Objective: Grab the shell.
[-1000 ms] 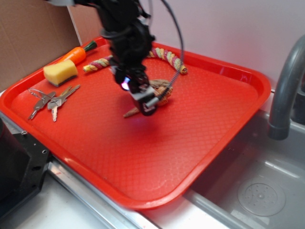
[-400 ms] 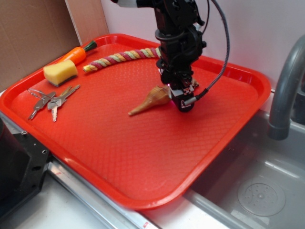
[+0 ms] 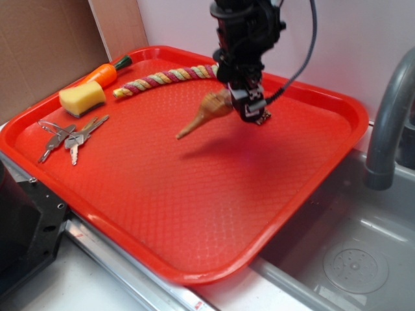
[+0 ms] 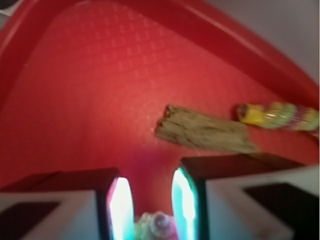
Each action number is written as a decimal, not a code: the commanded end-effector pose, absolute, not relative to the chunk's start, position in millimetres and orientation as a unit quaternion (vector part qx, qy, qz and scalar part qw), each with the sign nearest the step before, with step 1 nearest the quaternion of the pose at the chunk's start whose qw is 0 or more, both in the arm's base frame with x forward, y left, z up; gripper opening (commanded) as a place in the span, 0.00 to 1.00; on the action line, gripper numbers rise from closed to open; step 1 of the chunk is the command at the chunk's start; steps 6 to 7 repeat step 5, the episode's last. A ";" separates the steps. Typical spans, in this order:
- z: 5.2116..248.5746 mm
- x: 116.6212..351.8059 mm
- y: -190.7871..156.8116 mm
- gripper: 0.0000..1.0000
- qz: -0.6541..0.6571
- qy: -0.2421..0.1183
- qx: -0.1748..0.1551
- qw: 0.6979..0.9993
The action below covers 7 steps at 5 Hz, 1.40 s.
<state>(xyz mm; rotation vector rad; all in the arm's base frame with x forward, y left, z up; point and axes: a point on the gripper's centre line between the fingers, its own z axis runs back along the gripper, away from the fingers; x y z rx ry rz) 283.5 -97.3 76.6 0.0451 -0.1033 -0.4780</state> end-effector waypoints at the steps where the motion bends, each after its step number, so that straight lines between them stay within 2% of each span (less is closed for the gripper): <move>1: 159.6 266.4 -114.9 0.00 -0.200 -0.124 0.042 0.971; 2: 183.4 235.6 -108.9 0.00 -0.091 -0.065 0.017 0.994; 3: 188.6 199.1 -86.7 0.00 0.036 0.001 -0.006 0.999; 4: 192.2 179.4 -67.1 0.00 0.159 0.037 0.010 0.986; 5: 205.3 170.1 -49.5 0.00 0.206 0.017 0.054 0.977; 7: 205.3 170.1 -49.5 0.00 0.206 0.017 0.054 0.977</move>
